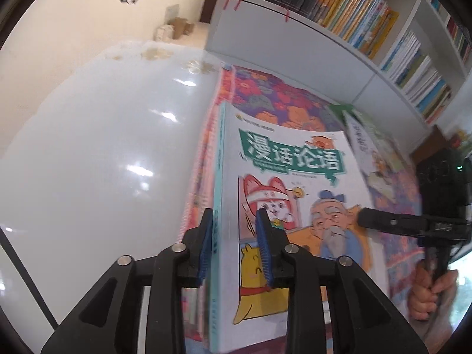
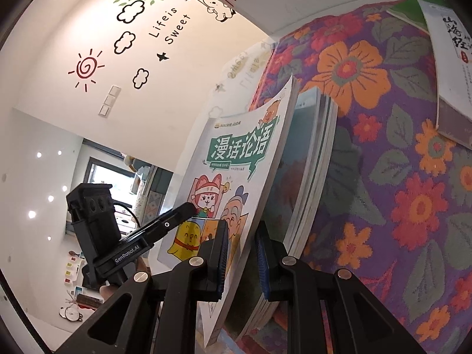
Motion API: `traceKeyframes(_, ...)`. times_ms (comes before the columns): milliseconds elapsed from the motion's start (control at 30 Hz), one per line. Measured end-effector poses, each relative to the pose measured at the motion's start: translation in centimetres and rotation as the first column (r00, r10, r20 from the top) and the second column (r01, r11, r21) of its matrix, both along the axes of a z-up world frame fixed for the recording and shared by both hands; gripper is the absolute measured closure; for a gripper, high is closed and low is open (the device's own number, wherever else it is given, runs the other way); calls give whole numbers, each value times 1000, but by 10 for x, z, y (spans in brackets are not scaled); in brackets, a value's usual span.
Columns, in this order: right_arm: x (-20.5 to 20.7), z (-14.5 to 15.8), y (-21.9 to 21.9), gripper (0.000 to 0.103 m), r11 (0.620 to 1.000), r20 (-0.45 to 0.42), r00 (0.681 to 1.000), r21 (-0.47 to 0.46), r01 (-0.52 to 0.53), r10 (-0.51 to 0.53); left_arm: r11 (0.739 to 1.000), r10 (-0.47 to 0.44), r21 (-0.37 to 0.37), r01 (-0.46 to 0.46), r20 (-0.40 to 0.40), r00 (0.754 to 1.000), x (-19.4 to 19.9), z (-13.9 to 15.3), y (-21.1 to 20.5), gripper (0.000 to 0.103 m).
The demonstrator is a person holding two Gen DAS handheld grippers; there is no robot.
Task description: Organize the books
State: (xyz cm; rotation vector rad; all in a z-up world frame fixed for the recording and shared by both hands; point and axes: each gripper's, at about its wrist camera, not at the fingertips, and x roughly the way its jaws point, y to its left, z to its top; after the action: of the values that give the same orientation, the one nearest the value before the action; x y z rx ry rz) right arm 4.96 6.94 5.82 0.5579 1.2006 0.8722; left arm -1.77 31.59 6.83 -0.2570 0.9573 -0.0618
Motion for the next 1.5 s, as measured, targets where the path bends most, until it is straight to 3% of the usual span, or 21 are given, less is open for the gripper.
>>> traceKeyframes(267,-2,-1,-1,84,999,10,1000,-36,23,-23,1000,1,18,-1,-13,1000,6,-2,-2,74)
traceKeyframes(433,-6,0,-10,84,995,-39,996,-67,72,-74,1000,24,-7,-24,-17,1000,7,-4,3,74)
traceKeyframes(467,-7,2,-12,83,994,-45,995,-75,84,-87,999,38,-18,-39,-14,999,7,-3,6,74)
traceKeyframes(600,-9,8,-18,61,982,11,994,-156,105,-104,996,81,-49,-81,-1,997,5,2,13,74)
traceKeyframes(700,-10,7,-17,61,989,-11,997,-125,75,-77,997,77,-9,-77,14,997,2,10,5,74)
traceKeyframes(933,-19,12,-37,61,988,4,997,-132,80,-80,999,50,6,-51,65,997,1,36,-17,72)
traceKeyframes(1100,-22,33,-92,61,976,43,984,-122,179,-175,999,28,29,-31,98,995,7,50,-53,71)
traceKeyframes(1233,-24,50,-160,56,953,82,958,-104,283,-276,1000,-22,-11,23,93,995,24,55,-107,71)
traceKeyframes(1333,-24,61,-222,52,916,128,918,-100,388,-375,998,-53,-28,57,99,994,36,59,-153,71)
traceKeyframes(1433,-17,70,-281,52,869,213,877,-162,467,-432,994,-95,-53,100,98,991,46,57,-210,71)
traceKeyframes(1500,-5,59,-328,52,848,152,853,-113,517,-500,987,-131,-85,138,88,988,54,53,-247,71)
